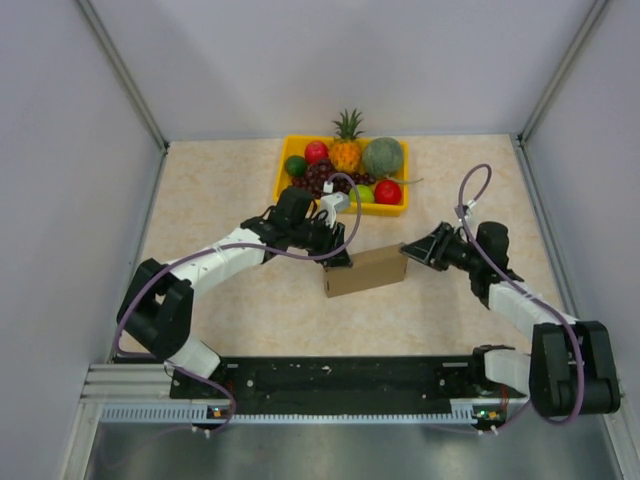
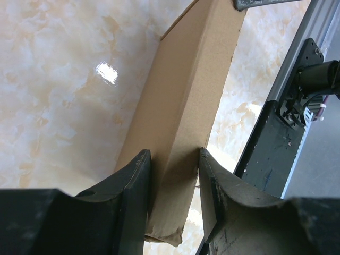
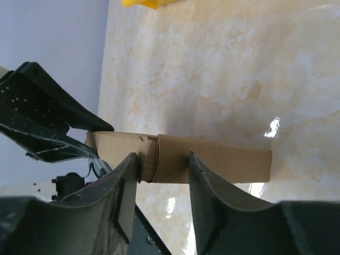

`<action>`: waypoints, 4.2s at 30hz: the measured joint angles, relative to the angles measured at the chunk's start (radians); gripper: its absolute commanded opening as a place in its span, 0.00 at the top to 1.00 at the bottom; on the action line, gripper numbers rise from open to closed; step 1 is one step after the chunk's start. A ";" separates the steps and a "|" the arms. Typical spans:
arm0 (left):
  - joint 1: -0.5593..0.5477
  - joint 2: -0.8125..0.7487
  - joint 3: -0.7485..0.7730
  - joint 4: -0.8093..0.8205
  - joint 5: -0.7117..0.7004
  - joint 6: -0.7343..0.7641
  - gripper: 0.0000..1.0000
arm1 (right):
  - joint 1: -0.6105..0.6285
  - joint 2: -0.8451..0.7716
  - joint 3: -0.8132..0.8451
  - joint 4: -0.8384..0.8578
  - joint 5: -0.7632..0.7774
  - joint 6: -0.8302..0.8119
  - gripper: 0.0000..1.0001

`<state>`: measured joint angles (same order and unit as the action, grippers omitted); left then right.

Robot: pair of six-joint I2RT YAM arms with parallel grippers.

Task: Fold the paper box

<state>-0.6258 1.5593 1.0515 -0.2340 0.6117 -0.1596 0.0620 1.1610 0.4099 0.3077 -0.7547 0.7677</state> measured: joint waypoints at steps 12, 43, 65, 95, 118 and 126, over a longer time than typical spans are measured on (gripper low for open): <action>-0.019 -0.022 -0.027 0.026 -0.024 -0.017 0.90 | -0.033 0.110 -0.090 0.360 -0.076 0.046 0.85; -0.341 -0.348 -0.229 -0.041 -0.403 -0.230 0.23 | -0.031 -0.421 0.181 -1.011 0.494 -0.152 0.23; -0.046 -0.283 -0.668 0.338 -0.222 -0.803 0.35 | 0.126 0.186 0.252 -0.719 0.169 -0.380 0.48; -0.129 1.061 1.105 0.195 -0.125 -0.603 0.35 | -0.286 0.541 0.612 -0.467 0.732 -0.383 0.41; -0.187 0.620 0.889 -0.016 -0.090 -0.285 0.20 | -0.235 0.429 0.729 -0.855 0.907 -0.430 0.01; -0.154 0.425 0.536 -0.059 -0.245 -0.127 0.29 | -0.235 0.106 0.323 -0.875 0.774 -0.164 0.04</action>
<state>-0.7799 1.9842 1.5879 -0.2932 0.3664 -0.2863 -0.1730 1.2671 0.7330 -0.5674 0.0196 0.6041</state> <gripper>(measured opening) 0.734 0.980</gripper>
